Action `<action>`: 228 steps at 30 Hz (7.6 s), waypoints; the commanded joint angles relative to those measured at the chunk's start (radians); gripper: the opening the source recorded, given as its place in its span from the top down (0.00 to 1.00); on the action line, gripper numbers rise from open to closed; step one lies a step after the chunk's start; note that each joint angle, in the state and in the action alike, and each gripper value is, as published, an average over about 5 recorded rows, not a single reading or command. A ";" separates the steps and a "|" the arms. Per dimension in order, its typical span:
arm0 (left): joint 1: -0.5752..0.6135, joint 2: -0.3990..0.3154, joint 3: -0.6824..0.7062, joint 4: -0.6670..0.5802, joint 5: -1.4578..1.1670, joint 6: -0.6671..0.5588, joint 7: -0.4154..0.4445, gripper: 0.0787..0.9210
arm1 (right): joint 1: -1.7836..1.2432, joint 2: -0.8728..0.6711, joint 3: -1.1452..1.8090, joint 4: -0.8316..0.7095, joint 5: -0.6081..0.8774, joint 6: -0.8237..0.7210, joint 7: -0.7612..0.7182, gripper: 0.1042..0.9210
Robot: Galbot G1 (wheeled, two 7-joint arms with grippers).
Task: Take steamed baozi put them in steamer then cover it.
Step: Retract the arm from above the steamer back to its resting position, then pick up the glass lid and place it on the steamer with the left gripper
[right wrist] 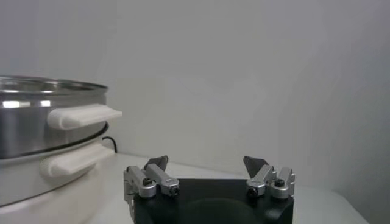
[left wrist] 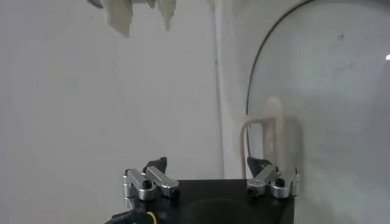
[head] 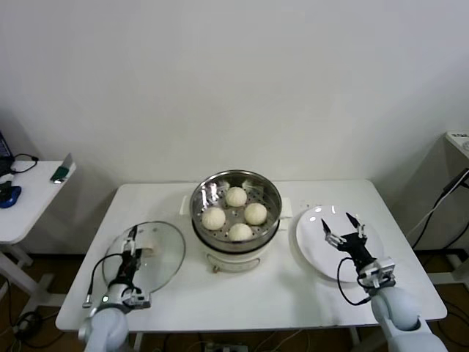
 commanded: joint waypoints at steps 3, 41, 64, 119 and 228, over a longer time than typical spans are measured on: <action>-0.067 0.007 0.020 0.079 -0.031 0.005 -0.006 0.13 | -0.006 0.017 0.004 -0.021 -0.049 0.009 -0.008 0.12; 0.252 0.183 -0.085 -0.449 -0.274 0.027 0.062 0.92 | 0.055 0.026 -0.005 -0.101 -0.100 0.022 -0.016 0.12; -0.060 0.460 0.450 -0.708 -0.258 0.618 0.250 0.92 | 0.152 0.025 -0.070 -0.173 -0.151 0.016 -0.011 0.12; -0.483 -0.118 0.817 -0.180 0.033 0.800 0.468 0.92 | 0.136 0.034 -0.025 -0.192 -0.187 0.034 0.006 0.12; -0.097 0.217 0.451 -0.668 -0.550 0.511 0.194 0.12 | 0.118 0.006 0.061 -0.137 -0.176 -0.029 0.014 0.12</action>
